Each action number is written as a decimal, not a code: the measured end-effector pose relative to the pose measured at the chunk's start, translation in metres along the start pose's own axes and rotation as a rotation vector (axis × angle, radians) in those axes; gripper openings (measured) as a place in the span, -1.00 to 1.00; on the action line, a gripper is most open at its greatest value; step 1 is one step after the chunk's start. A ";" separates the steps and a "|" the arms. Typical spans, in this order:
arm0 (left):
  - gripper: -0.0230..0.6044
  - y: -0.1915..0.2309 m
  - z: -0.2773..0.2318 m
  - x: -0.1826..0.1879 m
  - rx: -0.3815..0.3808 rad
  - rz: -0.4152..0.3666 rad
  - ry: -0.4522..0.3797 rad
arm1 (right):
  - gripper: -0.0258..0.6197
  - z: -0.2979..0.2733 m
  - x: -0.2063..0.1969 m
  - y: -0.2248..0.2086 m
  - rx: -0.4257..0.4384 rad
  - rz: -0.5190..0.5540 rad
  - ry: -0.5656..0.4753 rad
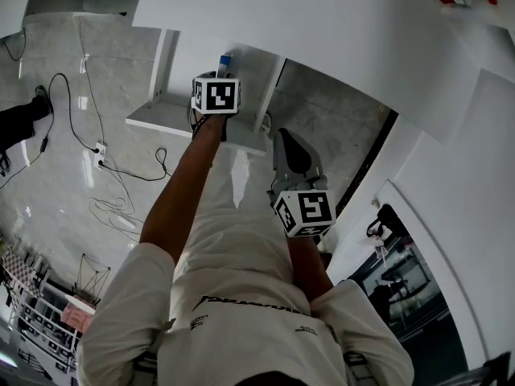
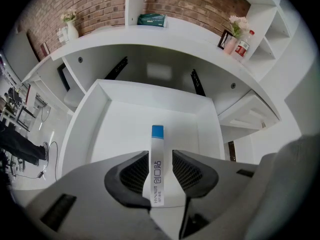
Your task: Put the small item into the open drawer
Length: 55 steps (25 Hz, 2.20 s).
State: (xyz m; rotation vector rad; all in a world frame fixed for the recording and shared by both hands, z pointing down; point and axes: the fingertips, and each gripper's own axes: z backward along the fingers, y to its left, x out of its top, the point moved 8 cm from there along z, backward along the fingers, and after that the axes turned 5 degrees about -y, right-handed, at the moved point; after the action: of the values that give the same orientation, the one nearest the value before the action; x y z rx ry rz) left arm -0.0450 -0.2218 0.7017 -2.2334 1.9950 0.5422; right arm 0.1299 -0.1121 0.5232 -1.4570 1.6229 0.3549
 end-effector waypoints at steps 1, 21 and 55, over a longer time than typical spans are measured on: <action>-0.47 0.000 0.003 0.001 0.001 0.001 -0.004 | -0.92 0.001 0.001 0.001 0.001 0.001 -0.003; -0.59 -0.017 0.107 0.009 -0.031 -0.035 -0.160 | -0.92 0.045 0.043 0.036 0.082 0.085 -0.091; -0.93 -0.042 0.384 0.027 -0.083 -0.055 -0.703 | -0.92 0.121 0.162 0.114 0.171 0.249 -0.380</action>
State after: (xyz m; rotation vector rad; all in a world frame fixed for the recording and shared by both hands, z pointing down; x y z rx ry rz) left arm -0.0773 -0.1242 0.3281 -1.7611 1.5547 1.2127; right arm 0.0943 -0.0997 0.2942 -0.9905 1.4818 0.5814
